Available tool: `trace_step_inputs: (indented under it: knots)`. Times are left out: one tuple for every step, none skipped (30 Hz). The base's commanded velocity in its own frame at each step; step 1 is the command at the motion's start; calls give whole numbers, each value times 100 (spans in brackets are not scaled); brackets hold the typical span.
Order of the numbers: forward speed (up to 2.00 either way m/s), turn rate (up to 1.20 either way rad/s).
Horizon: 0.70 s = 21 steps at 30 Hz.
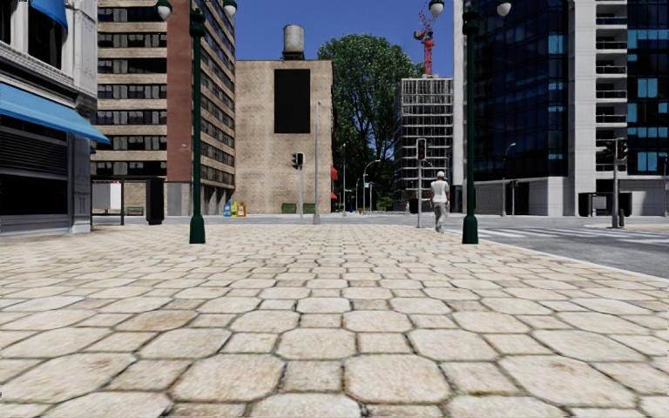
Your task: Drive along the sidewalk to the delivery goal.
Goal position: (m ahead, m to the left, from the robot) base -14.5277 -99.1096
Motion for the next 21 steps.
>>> trace_step_inputs:
  knots:
    - [200, 0]
    - [200, 0]
    - [200, 0]
    - [200, 0]
    - [200, 0]
    - [200, 0]
    - [200, 0]
    - [200, 0]
    - [200, 0]
    - [200, 0]
    - [200, 0]
    - [200, 0]
    - [200, 0]
    - [200, 0]
    - [200, 0]
    - [200, 0]
    - [200, 0]
    - [200, 0]
    - [200, 0]
    - [200, 0]
    - [200, 0]
